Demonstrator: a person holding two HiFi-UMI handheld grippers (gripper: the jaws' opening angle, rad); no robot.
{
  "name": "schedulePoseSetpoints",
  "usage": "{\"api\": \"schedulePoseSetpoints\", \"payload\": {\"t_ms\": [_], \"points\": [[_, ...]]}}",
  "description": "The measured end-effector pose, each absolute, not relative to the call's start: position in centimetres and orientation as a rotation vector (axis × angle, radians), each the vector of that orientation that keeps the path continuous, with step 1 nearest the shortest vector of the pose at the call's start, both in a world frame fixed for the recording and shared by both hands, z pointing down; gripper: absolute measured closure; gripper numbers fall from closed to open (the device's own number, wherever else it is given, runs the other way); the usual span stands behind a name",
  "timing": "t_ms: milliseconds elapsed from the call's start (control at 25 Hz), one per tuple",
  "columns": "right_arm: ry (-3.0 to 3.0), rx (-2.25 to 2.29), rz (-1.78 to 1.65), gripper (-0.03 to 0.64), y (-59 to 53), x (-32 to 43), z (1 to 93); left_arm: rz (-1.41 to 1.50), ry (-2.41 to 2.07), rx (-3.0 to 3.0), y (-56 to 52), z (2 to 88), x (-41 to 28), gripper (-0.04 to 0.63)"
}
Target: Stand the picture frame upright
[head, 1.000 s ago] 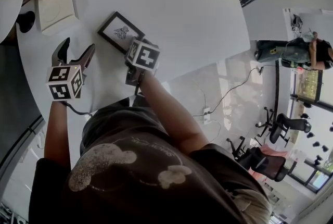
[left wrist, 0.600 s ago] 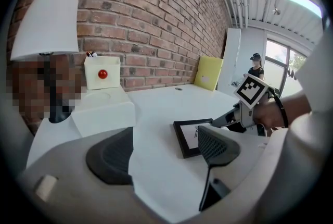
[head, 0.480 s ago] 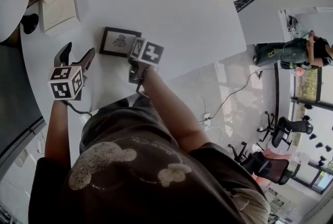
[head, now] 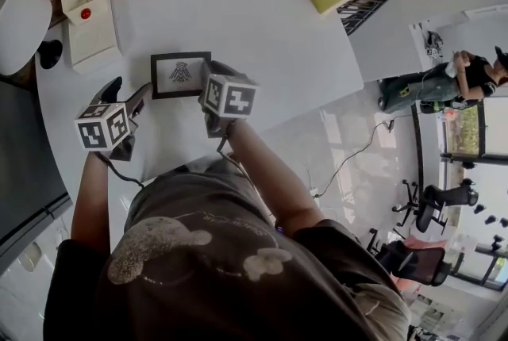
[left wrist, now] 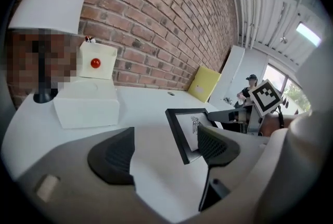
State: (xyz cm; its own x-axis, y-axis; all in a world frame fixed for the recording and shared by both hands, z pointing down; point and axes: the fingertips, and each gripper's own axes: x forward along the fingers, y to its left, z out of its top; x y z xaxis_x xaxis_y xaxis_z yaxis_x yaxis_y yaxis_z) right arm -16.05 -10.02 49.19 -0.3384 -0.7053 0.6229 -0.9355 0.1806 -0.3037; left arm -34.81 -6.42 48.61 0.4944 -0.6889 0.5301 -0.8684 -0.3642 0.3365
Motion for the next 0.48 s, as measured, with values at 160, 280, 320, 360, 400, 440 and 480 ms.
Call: {"api": "schedulePoseSetpoints", "payload": {"t_ms": [160,280,320,360,400,440,480], "points": [[-2.246,1.498,0.74,0.538,-10.6,-16.7,45.7,0.35,-1.169,2.189,-6.7,47.4,-33.0,0.291],[-2.331,1.45,0.61,0.538,-10.5,-17.4,43.4,0.291,-1.104,2.199,-6.7,46.2,-31.9,0.35],[-2.359,1.431,0.561,0.537,-10.4,-17.7,42.6,0.266,-1.083,2.205,-6.8,45.8,-31.6,0.369],[-2.387,1.413,0.509,0.538,-10.4,-18.0,41.7,0.244,-1.067,2.211,-7.0,45.3,-31.3,0.381],[-2.411,1.398,0.458,0.537,-10.4,-18.2,41.0,0.226,-1.059,2.217,-7.2,45.0,-31.1,0.397],[-2.427,1.389,0.418,0.537,-10.4,-18.2,40.5,0.215,-1.059,2.222,-7.3,44.7,-31.0,0.408],[-2.438,1.382,0.391,0.538,-10.4,-18.1,40.3,0.208,-1.063,2.229,-7.5,44.4,-31.0,0.431]]}}
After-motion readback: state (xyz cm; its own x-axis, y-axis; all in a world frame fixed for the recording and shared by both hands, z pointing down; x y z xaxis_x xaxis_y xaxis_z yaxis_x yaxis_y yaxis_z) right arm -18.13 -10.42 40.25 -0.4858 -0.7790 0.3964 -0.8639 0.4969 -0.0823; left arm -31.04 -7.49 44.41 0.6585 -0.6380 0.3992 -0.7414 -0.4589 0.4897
